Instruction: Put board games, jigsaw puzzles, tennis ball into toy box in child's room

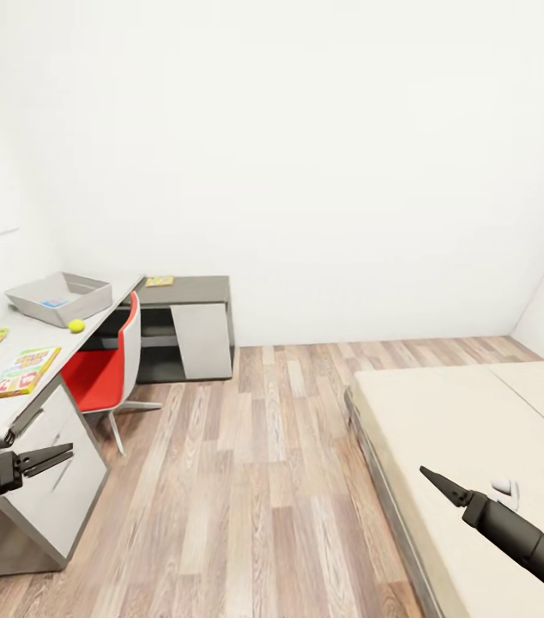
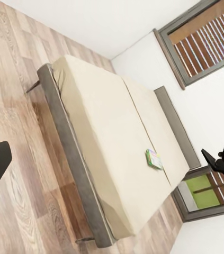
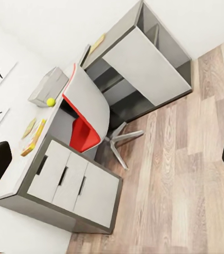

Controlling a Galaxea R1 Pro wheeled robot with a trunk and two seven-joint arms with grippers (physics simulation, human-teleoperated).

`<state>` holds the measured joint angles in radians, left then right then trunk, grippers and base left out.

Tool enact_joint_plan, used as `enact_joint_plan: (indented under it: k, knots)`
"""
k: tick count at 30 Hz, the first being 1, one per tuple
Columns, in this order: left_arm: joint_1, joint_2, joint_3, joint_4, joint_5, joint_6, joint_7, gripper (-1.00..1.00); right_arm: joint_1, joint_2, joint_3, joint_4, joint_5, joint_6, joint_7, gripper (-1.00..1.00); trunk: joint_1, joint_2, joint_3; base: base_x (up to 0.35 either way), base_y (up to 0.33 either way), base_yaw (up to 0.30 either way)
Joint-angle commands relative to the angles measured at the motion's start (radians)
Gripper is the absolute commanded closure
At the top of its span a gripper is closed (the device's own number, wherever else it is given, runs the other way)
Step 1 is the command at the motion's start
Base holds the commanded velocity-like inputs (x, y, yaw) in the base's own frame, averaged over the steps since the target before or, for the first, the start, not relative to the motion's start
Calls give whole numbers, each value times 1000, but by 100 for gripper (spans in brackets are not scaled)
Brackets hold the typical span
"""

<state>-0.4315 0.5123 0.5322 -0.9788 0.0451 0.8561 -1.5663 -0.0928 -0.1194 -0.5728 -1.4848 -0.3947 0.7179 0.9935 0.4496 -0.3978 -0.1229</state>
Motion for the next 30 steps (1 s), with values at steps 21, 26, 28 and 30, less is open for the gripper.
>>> enact_joint_plan:
  k: [21,26,28,30]
  knots:
    - [-1,0,0,0,-1,11,-4,-100,-1,1,-1,0,-4,6,2,-100,0,-2,-2,-18,0,77]
    - [-1,0,0,0,-1,11,-4,-100,-1,1,-1,0,-4,6,2,-100,0,-2,-2,-42,0,227]
    - [-1,0,0,0,-1,11,-4,-100,-1,1,-1,0,-4,6,2,-100,0,-2,-2,-62,0,139]
    - [-1,0,0,0,-1,11,-4,-100,-1,1,-1,0,-4,6,2,-100,0,-2,-2,-33,0,71]
